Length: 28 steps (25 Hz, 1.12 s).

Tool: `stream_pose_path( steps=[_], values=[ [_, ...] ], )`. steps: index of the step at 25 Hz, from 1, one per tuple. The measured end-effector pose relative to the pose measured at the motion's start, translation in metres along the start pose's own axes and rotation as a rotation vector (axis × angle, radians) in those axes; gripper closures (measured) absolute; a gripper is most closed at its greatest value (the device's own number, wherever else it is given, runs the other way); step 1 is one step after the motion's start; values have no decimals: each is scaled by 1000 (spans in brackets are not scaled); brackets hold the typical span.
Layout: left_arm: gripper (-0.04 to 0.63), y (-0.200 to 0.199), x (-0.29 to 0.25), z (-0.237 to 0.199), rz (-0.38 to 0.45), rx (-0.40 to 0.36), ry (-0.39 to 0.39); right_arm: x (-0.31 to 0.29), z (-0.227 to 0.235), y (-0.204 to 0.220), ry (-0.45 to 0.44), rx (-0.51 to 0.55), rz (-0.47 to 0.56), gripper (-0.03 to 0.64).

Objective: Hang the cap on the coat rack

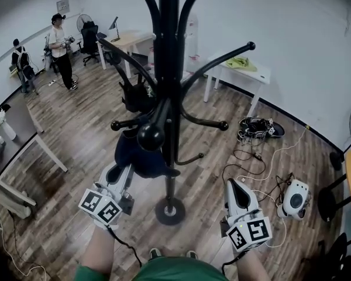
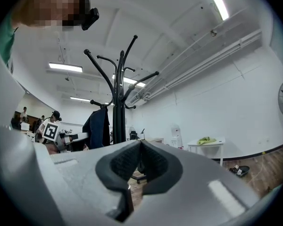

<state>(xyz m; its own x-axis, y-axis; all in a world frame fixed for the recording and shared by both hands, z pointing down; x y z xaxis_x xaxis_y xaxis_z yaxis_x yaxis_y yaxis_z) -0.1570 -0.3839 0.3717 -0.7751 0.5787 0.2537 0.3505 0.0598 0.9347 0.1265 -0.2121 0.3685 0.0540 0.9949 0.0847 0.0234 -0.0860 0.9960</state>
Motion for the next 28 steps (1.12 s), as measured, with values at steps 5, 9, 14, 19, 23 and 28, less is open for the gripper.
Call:
stream_pose_path(
  steps=[5,9,14,19,23,28],
  values=[
    [508,14,15,6,-48,-35,-47,-7,1,-3,-37,-10,22,614],
    [488,34,28,6,-97,-5,-93,-13,1,-7,-74,-19,40,614],
    [485,40,37,26,-112,-1,-145,-14,12,-15,-113,-28,57,614],
    [486,49,52,31,-122,19,-200,-15,9,-20,-151,-27,70,614],
    [486,65,62,33,-148,43,-255,-18,14,-21,-180,-24,79,614],
    [491,63,76,49,-122,23,-308,-15,19,-25,-214,-21,89,614]
  ],
)
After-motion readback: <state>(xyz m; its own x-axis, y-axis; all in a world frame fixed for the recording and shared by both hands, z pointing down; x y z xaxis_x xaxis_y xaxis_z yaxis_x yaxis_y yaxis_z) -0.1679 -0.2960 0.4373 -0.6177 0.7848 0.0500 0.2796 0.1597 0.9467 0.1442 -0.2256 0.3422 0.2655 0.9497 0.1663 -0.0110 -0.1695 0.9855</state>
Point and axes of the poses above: the fingertips, and each gripper's own axes: x backward along the fingers, z to its right, y out of its underside, the point moved 4 cm from there along x, backward along the fingers, and after that the axes turned 5 degrees about x, right-handed, at the moved point
